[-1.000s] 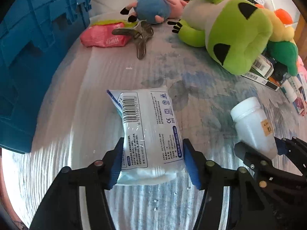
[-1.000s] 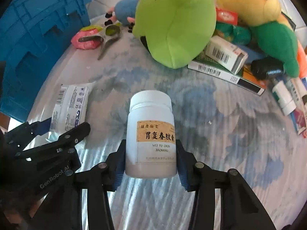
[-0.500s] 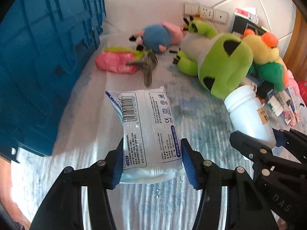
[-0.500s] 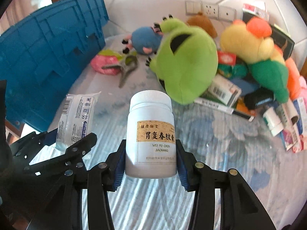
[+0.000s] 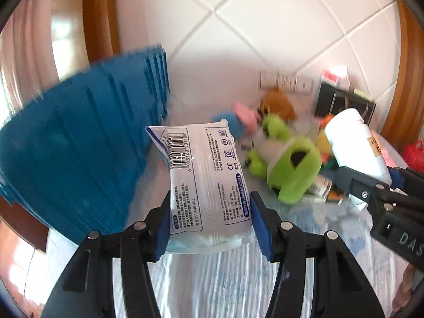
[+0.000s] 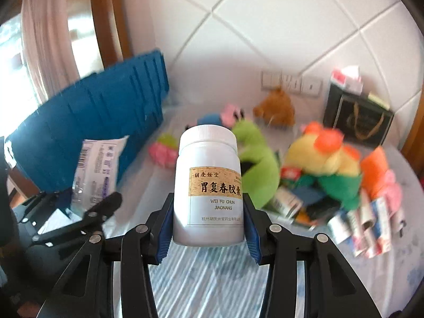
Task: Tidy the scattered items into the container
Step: 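Carry the wipes pack with the left tool while the right tool carries the bottle to the crate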
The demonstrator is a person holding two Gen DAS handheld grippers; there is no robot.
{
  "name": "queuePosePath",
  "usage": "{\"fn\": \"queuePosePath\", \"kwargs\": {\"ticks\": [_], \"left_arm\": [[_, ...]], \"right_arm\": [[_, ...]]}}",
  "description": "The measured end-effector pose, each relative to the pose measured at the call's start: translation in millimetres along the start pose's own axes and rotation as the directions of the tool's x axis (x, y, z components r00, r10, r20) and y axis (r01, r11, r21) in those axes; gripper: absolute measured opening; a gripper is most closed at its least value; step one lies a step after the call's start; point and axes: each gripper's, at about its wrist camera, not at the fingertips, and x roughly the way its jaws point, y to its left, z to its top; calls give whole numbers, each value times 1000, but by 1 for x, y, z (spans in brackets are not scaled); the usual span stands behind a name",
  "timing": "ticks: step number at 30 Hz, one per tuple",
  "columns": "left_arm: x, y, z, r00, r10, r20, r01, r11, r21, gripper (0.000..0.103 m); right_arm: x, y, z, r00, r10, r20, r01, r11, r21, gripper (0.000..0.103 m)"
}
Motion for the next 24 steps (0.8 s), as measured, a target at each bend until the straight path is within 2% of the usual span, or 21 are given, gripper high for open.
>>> {"fn": "queuePosePath", "kwargs": {"ticks": [4, 10, 14, 17, 20, 24], "left_arm": [[-35, -1, 21, 993, 75, 91, -79, 996, 37, 53], [-79, 32, 48, 975, 100, 197, -101, 995, -4, 53], [-96, 82, 64, 958, 147, 245, -136, 989, -61, 53], [-104, 129, 76, 948, 173, 266, -154, 984, -88, 53], [-107, 179, 88, 945, 202, 258, -182, 978, -99, 53], [-101, 253, 99, 943, 251, 221, -231, 967, -110, 53]], "right_arm": [[-23, 3, 20, 998, 15, 53, -14, 1000, -19, 46], [-43, 42, 50, 990, 67, 127, -60, 996, -60, 46], [-48, 87, 70, 979, 104, 175, -87, 991, -107, 46], [-44, 137, 89, 968, 150, 203, -121, 982, -148, 46], [-34, 186, 107, 959, 189, 211, -156, 974, -162, 46], [-8, 256, 132, 954, 238, 182, -209, 963, -168, 46]]}}
